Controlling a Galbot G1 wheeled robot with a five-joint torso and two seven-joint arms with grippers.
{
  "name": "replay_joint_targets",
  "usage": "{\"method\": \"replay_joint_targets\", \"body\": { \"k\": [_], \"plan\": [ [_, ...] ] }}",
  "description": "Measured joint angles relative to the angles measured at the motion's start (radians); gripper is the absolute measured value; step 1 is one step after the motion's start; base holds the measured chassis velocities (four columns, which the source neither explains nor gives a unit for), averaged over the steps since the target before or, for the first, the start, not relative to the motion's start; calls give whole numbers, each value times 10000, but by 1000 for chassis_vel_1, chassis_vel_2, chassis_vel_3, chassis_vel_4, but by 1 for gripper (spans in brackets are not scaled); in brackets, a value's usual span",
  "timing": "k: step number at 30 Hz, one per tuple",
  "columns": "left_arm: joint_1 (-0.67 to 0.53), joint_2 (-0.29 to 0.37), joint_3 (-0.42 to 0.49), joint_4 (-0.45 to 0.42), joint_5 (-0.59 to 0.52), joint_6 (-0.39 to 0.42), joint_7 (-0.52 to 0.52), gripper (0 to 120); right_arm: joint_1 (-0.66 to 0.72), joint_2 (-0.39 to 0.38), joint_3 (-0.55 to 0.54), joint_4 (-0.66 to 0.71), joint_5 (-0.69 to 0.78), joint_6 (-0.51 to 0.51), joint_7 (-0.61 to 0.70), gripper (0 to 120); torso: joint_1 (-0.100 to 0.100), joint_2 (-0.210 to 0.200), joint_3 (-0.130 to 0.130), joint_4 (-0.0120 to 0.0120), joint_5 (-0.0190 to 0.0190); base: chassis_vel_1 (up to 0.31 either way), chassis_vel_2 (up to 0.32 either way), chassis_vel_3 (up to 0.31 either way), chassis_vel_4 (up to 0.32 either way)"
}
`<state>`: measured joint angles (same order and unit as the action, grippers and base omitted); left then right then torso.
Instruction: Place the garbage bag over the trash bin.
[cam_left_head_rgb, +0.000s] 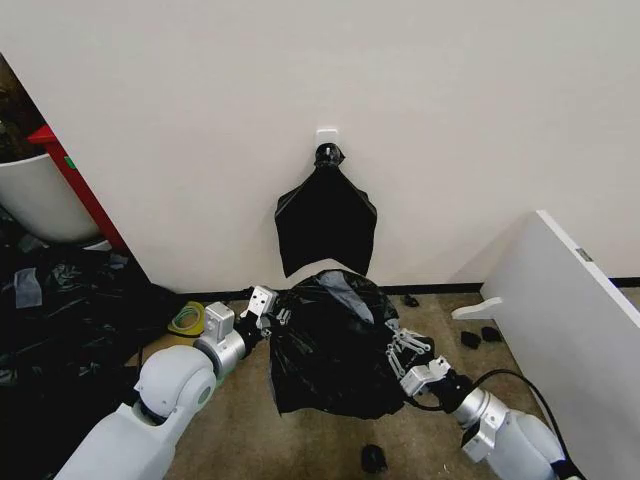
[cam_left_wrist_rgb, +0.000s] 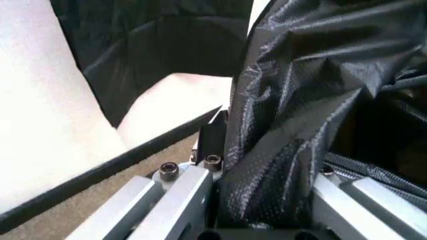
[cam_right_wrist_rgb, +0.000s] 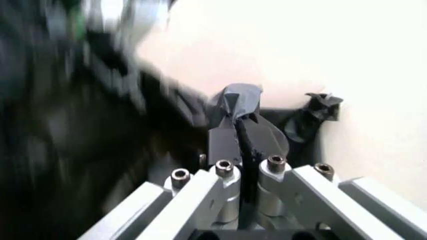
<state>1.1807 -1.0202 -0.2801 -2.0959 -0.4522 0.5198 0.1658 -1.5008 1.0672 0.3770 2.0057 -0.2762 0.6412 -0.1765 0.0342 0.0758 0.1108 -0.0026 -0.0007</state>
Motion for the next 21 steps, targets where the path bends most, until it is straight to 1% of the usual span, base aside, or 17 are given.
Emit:
{"method": "replay_joint_targets", "body": {
  "k": [1,2,3,4,5,6,7,8,9,11,12,14,16,18,19,20,21],
  "plan": [
    [56,106,17,-2,279,-173,82,1,-17,-172,-450,217,1910,-134,-714,0,0,0,0,1,0,0,0,0,0],
    [114,204,33,0,520,-424,214,1,-1,-326,-753,408,3353,-292,-1245,0,0,0,0,1,-1,0,0,0,0],
    [141,244,40,11,633,-593,294,1,28,-406,-886,491,4076,-394,-1480,0,0,0,0,1,-2,0,0,0,0],
    [219,347,45,96,1081,-1265,729,1,169,-584,-1132,645,5827,-721,-1866,0,0,0,0,2,0,0,0,0,0],
    [219,347,45,96,1081,-1265,729,1,169,-584,-1132,645,5827,-721,-1866,0,0,0,0,2,0,0,0,0,0],
    [235,372,43,127,1222,-1470,873,1,208,-618,-1160,667,6145,-803,-1903,0,0,0,0,2,0,0,0,0,0],
    [272,436,-3,257,1711,-2192,1525,1,424,-749,-1217,701,7544,-1296,-1921,0,-1,0,-1,2,-2,0,0,0,0],
    [273,470,-95,365,2059,-2747,2157,1,612,-835,-1204,645,8373,-1686,-1787,0,0,0,0,1,-2,0,0,0,0],
    [273,470,-95,365,2059,-2747,2157,1,612,-835,-1204,645,8373,-1686,-1787,0,0,0,0,1,-2,0,0,0,0],
    [223,529,-284,485,2585,-3330,3000,1,955,-940,-1093,316,9404,-2210,-1432,0,0,0,0,1,-1,0,0,0,0],
    [179,574,-369,558,2785,-3469,3248,1,1093,-969,-1019,87,9814,-2336,-1391,0,0,0,0,1,1,0,0,0,0],
    [128,621,-459,666,2960,-3618,3421,1,1213,-987,-926,-154,10180,-2405,-1432,0,0,0,1,1,4,0,0,0,0],
    [-2,708,-636,900,3035,-3857,3570,1,1425,-989,-668,-768,10608,-2423,-1864,0,0,0,1,2,1,0,0,0,0],
    [-98,732,-702,1060,2595,-3907,3591,1,1580,-972,-496,-1408,10689,-2307,-2312,0,0,0,1,3,3,0,0,0,0],
    [-98,732,-702,1060,2595,-3907,3591,1,1580,-972,-496,-1408,10689,-2307,-2312,0,0,0,1,3,3,0,0,0,0],
    [-151,732,-727,1138,2065,-3900,3655,1,1658,-963,-450,-1754,10716,-2221,-2570,0,0,0,1,2,1,0,0,0,0],
    [-227,725,-790,1207,1238,-3774,3767,1,1773,-948,-395,-2244,10754,-2088,-2933,0,0,0,1,0,1,0,0,0,0]
  ]
}}
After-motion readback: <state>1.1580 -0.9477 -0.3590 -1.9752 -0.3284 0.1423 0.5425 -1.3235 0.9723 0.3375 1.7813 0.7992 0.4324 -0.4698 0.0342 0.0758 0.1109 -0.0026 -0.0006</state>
